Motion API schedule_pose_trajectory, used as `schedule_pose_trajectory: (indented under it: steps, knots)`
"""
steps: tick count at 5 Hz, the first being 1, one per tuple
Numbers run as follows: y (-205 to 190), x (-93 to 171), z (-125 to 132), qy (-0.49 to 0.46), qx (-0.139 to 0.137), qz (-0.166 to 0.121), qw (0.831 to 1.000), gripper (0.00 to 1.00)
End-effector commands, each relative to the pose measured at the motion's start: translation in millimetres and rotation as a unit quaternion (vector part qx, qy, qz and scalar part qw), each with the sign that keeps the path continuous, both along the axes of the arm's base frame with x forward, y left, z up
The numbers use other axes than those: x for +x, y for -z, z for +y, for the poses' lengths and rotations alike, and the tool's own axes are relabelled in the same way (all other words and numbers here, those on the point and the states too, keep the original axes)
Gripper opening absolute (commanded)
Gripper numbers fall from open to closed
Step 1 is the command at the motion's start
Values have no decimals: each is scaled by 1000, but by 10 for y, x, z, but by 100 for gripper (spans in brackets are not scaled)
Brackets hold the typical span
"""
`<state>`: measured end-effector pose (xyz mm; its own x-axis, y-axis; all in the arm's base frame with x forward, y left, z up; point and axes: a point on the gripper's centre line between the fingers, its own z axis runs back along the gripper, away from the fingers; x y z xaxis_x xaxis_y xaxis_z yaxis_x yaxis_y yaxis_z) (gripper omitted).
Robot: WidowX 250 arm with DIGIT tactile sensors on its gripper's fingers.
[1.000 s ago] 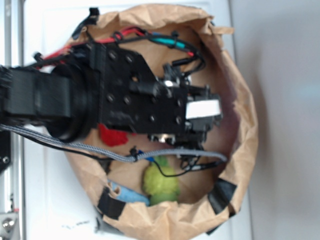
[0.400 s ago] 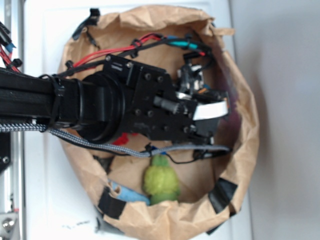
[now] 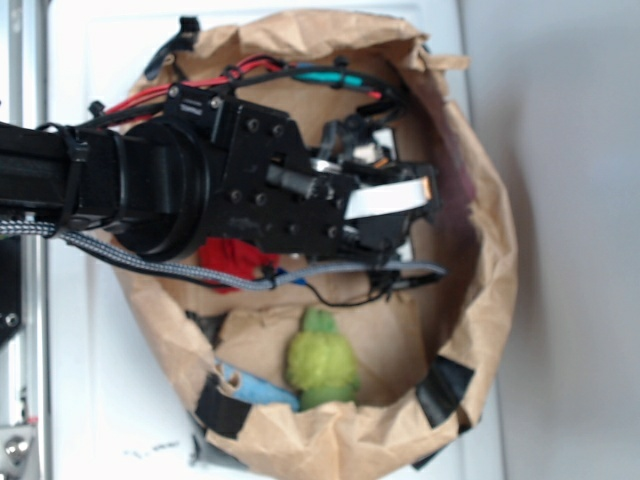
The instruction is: Grab the blue ball.
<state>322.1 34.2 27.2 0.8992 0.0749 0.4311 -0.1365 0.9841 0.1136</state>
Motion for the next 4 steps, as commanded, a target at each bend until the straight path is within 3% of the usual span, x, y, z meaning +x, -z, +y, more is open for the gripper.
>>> schedule_pose_trajectory:
  steps: [1,2,3,4]
  knots:
    - [-162,22,-46,30,-11,-38,999,0]
    - [-278,-22,-29,45,-25,-33,998,0]
    - [-772,-212,-40,68,-82,14,994,0]
    - [-1272,-468,1,109,-113,26,987,0]
